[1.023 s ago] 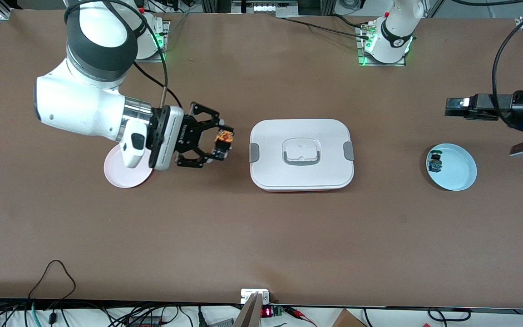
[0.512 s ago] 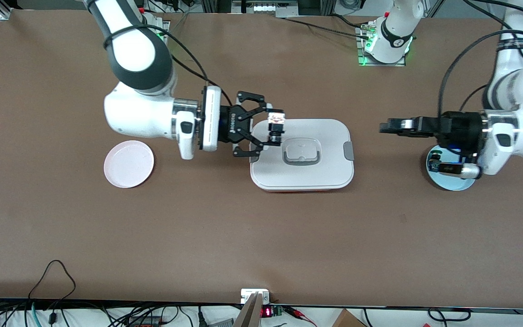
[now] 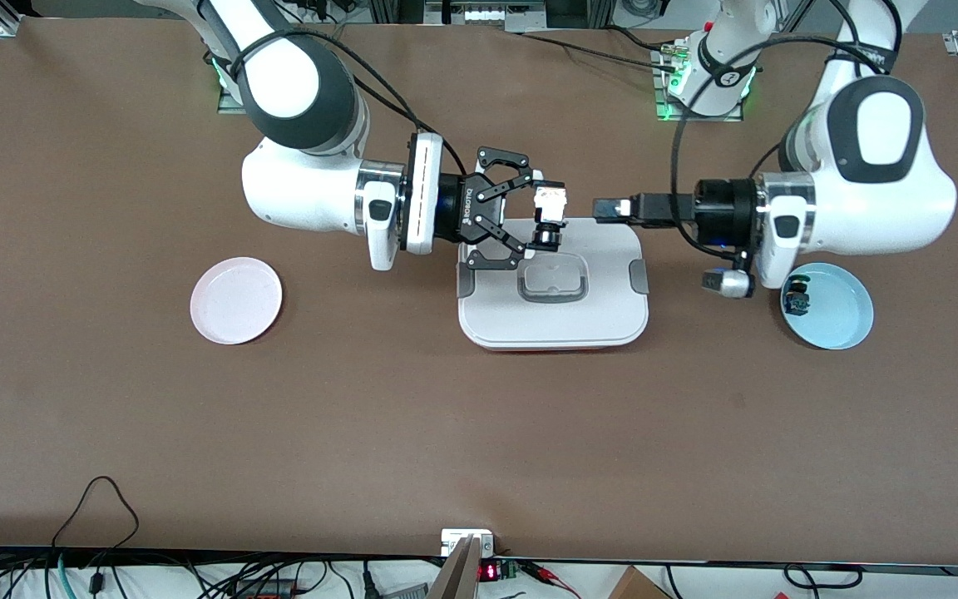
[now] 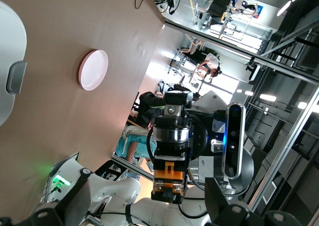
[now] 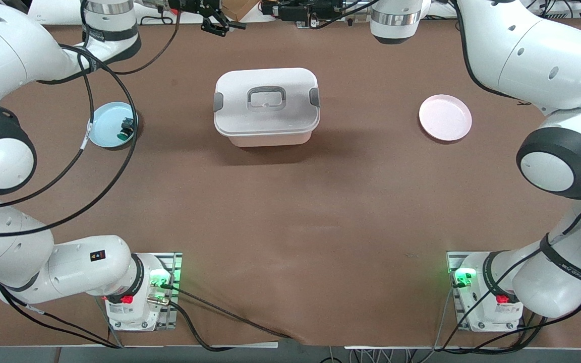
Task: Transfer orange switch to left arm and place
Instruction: 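Grasp the orange switch with the left gripper from the right gripper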
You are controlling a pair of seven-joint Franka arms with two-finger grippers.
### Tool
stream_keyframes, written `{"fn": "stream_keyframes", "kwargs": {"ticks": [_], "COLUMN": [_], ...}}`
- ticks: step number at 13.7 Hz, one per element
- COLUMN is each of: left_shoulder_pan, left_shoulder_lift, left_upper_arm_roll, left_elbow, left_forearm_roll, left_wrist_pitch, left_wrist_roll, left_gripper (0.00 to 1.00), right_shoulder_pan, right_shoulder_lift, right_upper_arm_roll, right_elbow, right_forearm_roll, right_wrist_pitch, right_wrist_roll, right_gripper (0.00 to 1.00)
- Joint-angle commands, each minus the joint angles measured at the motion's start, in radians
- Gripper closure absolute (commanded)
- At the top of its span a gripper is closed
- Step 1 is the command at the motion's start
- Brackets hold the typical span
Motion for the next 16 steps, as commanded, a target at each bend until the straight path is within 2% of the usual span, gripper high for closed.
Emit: {"fn": "stream_keyframes", "kwargs": {"ticks": [1, 4, 8, 11, 12, 15, 16], "left_shoulder_pan": [0.011, 0.008, 0.006, 0.002, -0.014, -0.014, -0.012], "left_shoulder_lift": [-0.042, -0.040, -0.023, -0.011, -0.010, -0.002, -0.002], "left_upper_arm_roll": [-0.004, -0.005, -0.070, -0.085, -0.085, -0.085, -0.085], "left_elbow": [-0.026, -0.008, -0.008, -0.006, -0.006, -0.006, -0.006], "left_forearm_roll": [-0.033, -0.035, -0.052, -0.072, -0.072, -0.070, -0.070], "left_wrist_pitch": [0.014, 0.016, 0.100, 0.137, 0.142, 0.142, 0.140], "left_wrist_roll": [-0.112, -0.147, -0.145, -0.136, -0.134, -0.127, -0.127], "left_gripper": [0.00, 0.00, 0.01, 0.03, 0.07, 0.35, 0.40], "right_shoulder_pan": [0.013, 0.014, 0.016, 0.022, 0.024, 0.027, 0.027], "right_shoulder_lift": [0.006, 0.006, 0.006, 0.006, 0.006, 0.004, 0.004], "right_upper_arm_roll": [-0.007, -0.007, -0.007, -0.007, -0.009, -0.013, -0.013], "right_elbow": [0.013, 0.013, 0.013, 0.013, 0.013, 0.012, 0.012], "right_forearm_roll": [0.029, 0.034, 0.034, 0.034, 0.034, 0.032, 0.032], "right_wrist_pitch": [0.012, 0.012, 0.010, 0.012, 0.012, 0.012, 0.012], "right_wrist_roll": [-0.023, -0.023, -0.023, -0.023, -0.023, -0.023, -0.023], "right_gripper": [0.91, 0.91, 0.91, 0.91, 0.91, 0.91, 0.91]}}
